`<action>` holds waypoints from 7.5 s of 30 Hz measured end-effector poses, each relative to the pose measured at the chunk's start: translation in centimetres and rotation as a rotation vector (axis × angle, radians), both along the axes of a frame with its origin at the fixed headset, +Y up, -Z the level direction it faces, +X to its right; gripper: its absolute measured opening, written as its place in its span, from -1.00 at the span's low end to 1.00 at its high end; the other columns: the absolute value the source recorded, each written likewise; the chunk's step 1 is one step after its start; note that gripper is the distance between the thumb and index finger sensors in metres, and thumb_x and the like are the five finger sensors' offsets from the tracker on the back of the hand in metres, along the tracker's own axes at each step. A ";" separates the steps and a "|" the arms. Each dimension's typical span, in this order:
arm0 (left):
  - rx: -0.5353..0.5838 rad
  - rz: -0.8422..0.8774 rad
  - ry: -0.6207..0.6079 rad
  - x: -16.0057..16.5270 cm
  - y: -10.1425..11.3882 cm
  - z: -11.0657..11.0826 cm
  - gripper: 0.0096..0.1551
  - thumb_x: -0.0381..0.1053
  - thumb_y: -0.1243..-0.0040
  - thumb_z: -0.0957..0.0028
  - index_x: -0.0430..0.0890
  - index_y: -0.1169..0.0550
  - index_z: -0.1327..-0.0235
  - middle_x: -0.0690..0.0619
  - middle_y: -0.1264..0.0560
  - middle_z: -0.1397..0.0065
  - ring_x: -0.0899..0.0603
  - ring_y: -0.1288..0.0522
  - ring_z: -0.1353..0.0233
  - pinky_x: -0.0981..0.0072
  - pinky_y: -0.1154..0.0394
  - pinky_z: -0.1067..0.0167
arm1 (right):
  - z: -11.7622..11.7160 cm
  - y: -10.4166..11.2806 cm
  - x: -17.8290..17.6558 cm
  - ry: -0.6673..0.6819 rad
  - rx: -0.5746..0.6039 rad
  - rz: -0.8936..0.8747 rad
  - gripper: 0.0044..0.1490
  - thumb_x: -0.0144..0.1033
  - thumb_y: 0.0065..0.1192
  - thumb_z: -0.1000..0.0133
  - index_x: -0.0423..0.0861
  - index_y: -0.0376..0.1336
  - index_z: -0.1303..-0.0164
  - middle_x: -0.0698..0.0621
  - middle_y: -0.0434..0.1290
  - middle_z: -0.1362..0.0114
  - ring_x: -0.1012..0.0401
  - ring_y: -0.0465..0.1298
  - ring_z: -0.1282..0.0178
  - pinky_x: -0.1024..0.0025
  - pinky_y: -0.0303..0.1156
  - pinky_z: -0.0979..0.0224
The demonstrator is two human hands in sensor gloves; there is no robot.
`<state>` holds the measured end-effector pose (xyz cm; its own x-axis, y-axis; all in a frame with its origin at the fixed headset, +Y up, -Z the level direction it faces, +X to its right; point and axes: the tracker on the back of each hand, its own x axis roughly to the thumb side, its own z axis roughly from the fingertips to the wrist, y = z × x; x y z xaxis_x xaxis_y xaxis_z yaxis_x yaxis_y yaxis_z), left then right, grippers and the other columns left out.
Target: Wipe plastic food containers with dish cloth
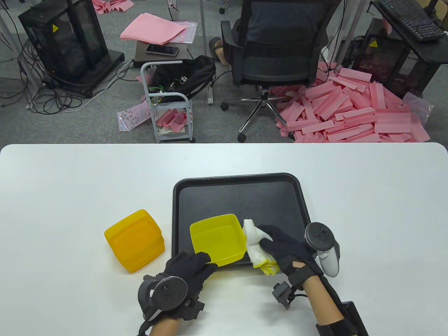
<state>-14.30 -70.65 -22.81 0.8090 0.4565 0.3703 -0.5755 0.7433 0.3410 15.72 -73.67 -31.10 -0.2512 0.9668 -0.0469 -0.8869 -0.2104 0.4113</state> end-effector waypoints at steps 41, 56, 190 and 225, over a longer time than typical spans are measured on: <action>0.078 0.134 -0.437 2.7 1.1 1.5 -0.56 0.25 -0.44 0.20 0.02 -0.78 0.21 0.07 -0.73 0.43 -0.11 -0.69 0.27 0.06 -0.64 0.23 | 0.4 -2.7 1.6 0.066 0.005 -0.495 -0.29 0.31 -0.24 -0.38 0.18 0.12 -0.68 -0.15 0.21 -0.70 -0.21 0.36 -0.44 -0.08 0.45 -0.36; 0.040 0.226 -0.633 3.8 1.9 2.5 -0.57 0.25 -0.40 0.17 0.04 -0.77 0.17 0.06 -0.73 0.37 -0.12 -0.69 0.22 0.05 -0.63 0.20 | 0.7 -3.3 1.0 0.416 -0.202 -0.717 -0.29 0.28 -0.14 -0.39 0.12 0.20 -0.65 -0.16 0.22 -0.73 -0.25 0.37 -0.44 -0.09 0.46 -0.35; -0.040 0.029 0.168 -11.2 6.3 0.8 -0.58 0.12 -0.43 0.07 0.04 -0.78 -0.02 -0.08 -0.72 0.13 -0.28 -0.64 0.05 -0.10 -0.55 0.13 | 3.2 2.0 1.6 -0.377 0.729 0.471 -0.23 0.09 0.07 -0.25 -0.10 0.03 -0.54 0.04 0.52 -0.18 -0.01 0.61 0.06 0.22 0.61 0.12; -0.201 -0.065 0.349 -16.8 2.0 -0.1 -0.57 0.13 -0.38 0.05 0.10 -0.77 -0.05 -0.05 -0.73 0.08 -0.26 -0.65 0.05 -0.09 -0.56 0.10 | 3.0 1.8 1.5 -0.348 0.701 0.505 -0.25 0.09 0.07 -0.26 -0.10 0.06 -0.53 0.03 0.53 -0.19 -0.02 0.61 0.06 0.22 0.61 0.11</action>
<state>-31.12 -68.67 -22.92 0.9000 0.4353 -0.0232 -0.4002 0.8460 0.3522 17.22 -71.86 -28.12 -0.7310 0.5828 0.3549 -0.6722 -0.7044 -0.2279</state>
